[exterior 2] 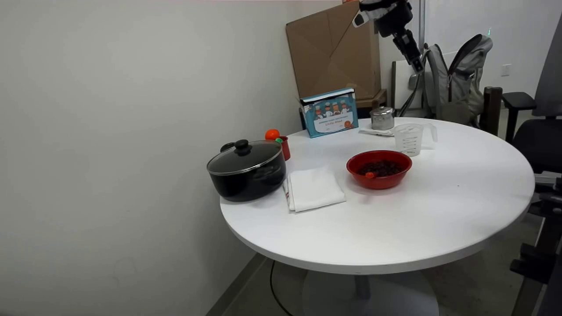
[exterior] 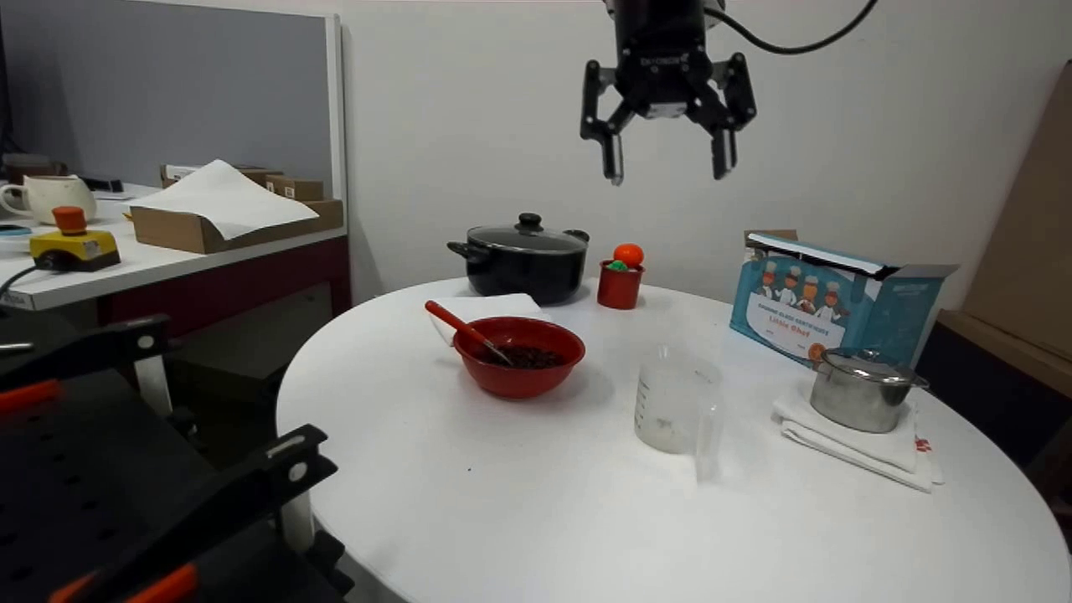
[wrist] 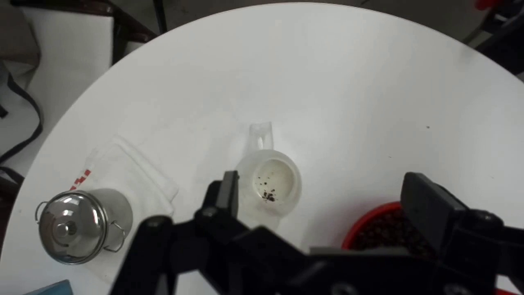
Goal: Pour the contents in the jug into the red bowl
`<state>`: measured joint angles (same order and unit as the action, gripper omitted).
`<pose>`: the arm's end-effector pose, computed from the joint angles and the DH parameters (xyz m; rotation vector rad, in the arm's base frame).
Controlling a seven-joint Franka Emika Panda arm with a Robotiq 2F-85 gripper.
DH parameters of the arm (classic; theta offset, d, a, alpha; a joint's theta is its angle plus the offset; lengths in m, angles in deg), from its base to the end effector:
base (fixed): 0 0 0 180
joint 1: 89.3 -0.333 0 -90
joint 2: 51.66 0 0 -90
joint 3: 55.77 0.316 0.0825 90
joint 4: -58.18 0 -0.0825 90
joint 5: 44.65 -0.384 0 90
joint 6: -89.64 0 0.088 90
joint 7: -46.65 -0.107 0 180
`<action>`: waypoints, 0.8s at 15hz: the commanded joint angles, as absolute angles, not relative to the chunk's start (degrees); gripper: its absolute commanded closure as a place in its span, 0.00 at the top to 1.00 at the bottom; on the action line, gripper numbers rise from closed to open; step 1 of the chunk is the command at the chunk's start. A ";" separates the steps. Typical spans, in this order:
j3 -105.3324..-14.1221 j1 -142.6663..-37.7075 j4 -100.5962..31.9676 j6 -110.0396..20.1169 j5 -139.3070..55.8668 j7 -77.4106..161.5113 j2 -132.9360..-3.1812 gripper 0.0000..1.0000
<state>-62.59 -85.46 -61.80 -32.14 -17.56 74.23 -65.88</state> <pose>0.5437 -0.1222 0.2921 2.6722 0.8156 -0.4743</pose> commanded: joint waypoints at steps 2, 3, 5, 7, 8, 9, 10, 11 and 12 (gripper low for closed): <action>-58.45 -87.68 -67.96 -27.08 -26.07 60.38 -57.01 1.00; -57.66 -87.91 -69.18 -27.22 -28.84 58.62 -55.05 1.00; -56.61 -88.19 -71.58 -28.16 -34.19 56.09 -50.84 1.00; -56.30 -88.34 -74.17 -28.49 -38.10 53.89 -45.33 1.00; -56.32 -88.39 -75.56 -28.56 -39.81 52.74 -42.31 1.00; -56.32 -88.52 -77.10 -29.55 -41.04 51.69 -39.38 1.00; -56.38 -88.43 -72.06 -28.05 -38.40 53.80 -46.72 1.00; -56.41 -88.45 -73.20 -28.06 -39.22 53.18 -44.10 1.00; -56.43 -88.47 -74.30 -28.07 -39.60 52.83 -41.99 1.00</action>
